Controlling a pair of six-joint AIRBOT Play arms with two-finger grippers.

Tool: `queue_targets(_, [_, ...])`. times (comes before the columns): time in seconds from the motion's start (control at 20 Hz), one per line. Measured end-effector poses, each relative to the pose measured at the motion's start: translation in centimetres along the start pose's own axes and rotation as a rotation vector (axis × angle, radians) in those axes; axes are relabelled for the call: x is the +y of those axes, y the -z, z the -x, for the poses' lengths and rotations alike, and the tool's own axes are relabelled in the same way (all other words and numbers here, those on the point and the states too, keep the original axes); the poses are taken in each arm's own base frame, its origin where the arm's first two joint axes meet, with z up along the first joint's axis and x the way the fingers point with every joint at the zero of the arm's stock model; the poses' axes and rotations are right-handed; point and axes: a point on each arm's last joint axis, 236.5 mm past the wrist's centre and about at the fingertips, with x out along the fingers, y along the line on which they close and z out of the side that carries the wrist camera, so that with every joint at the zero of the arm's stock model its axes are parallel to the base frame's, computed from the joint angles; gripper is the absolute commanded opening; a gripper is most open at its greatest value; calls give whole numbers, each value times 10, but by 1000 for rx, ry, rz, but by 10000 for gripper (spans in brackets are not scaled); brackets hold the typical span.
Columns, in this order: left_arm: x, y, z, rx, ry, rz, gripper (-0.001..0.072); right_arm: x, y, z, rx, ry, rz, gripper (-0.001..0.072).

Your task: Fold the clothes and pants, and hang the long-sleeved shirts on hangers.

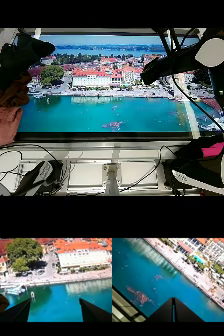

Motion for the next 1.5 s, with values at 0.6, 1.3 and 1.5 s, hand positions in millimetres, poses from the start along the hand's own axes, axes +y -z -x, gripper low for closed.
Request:
queue_targets(0.6, [0,0,0,0,0,1,707,0,2,-2,7,-2,-2,22])
queue_targets(1.3, [-6,-13,-12,-52,74,48,175,-5,-17,-2,-74,21,-1,22])
queue_targets(1.5, [15,4,-35,22,65,87,15,-6,-21,-1,-91,26,-1,22])
